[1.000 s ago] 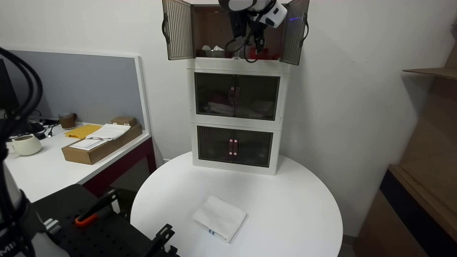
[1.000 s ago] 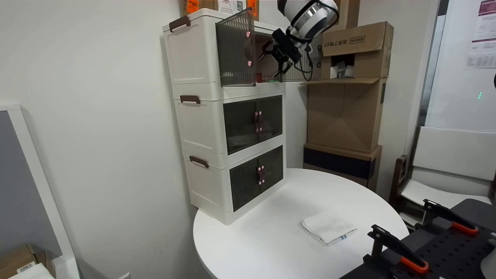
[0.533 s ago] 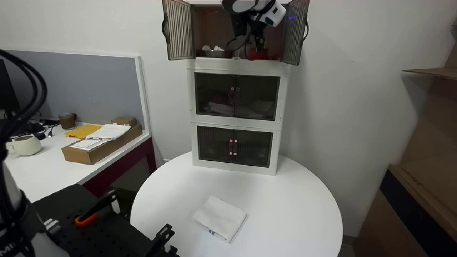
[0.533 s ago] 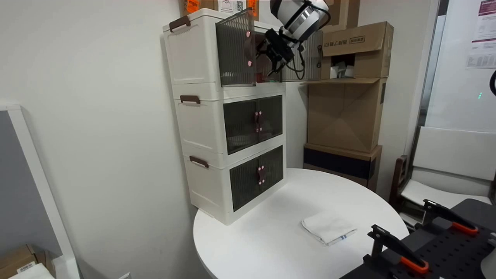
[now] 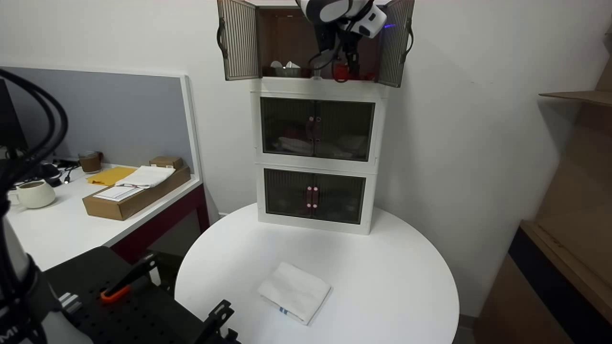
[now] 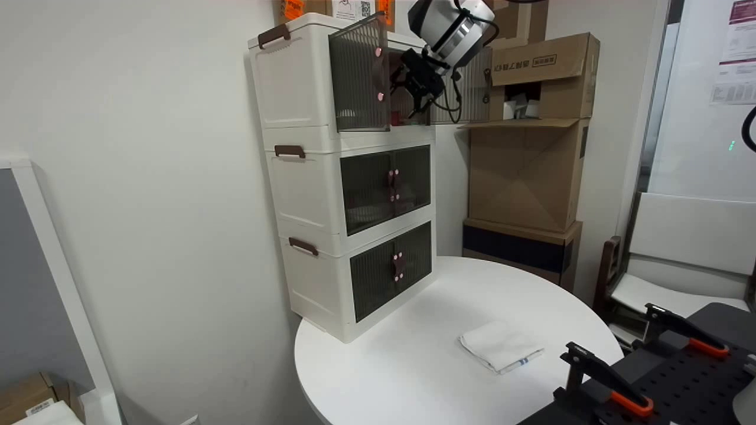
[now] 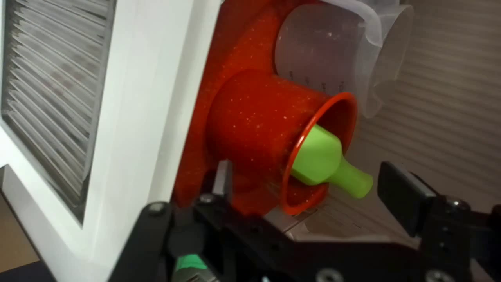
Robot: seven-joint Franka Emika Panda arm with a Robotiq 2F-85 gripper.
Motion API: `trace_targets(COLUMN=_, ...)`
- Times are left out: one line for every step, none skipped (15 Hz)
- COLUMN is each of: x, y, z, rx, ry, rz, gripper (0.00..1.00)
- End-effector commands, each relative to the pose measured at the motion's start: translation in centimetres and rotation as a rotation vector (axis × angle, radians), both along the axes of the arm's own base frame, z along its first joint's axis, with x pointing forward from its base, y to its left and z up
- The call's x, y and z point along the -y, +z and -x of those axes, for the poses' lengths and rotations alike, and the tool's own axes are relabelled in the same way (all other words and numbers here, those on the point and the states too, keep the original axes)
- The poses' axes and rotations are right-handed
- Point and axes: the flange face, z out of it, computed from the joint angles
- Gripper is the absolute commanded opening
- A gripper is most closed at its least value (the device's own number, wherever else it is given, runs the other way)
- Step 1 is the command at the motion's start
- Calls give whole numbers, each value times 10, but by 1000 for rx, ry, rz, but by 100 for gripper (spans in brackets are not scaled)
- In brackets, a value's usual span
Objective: Remove the red cup from the top cabinet
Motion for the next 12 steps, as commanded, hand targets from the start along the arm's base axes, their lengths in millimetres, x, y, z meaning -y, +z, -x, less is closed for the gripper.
trace_targets(x=3, y=0, z=-13, rx=-11, ry=-22, rz=-6, gripper=79)
trace_targets(x=4, y=-2, z=-14, rx=-15, ry=-26, rz=-6, gripper=74)
trace_targets(x=4, y=-4, z=-15, rx=-18, ry=-28, rz=-5, gripper=61)
trace_targets(x=4, y=-5, z=-17, rx=-21, ry=-31, rz=-6, gripper=54)
trace_targets(x=4, y=-8, z=-18, rx=-25, ry=-31, rz=-7, gripper=45)
trace_targets(x=4, y=-10, z=-19, rx=-29, ry=-33, rz=-10, gripper=38)
trace_targets(x=3, y=-11, z=-21, rx=-30, ry=-32, rz=-11, gripper=30)
trace_targets(x=3, y=-13, z=-22, rx=-32, ry=-32, rz=-13, gripper=27)
trace_targets(x=3, y=-14, z=-23, rx=-34, ry=-31, rz=-14, gripper=22)
trace_targets(x=3, y=-15, z=-23, rx=-34, ry=-30, rz=-14, gripper=19)
trace_targets(x=3, y=-15, z=-23, rx=-33, ry=-31, rz=-16, gripper=10)
trace_targets(x=3, y=-13, z=-23, rx=-32, ry=-31, rz=-17, gripper=0)
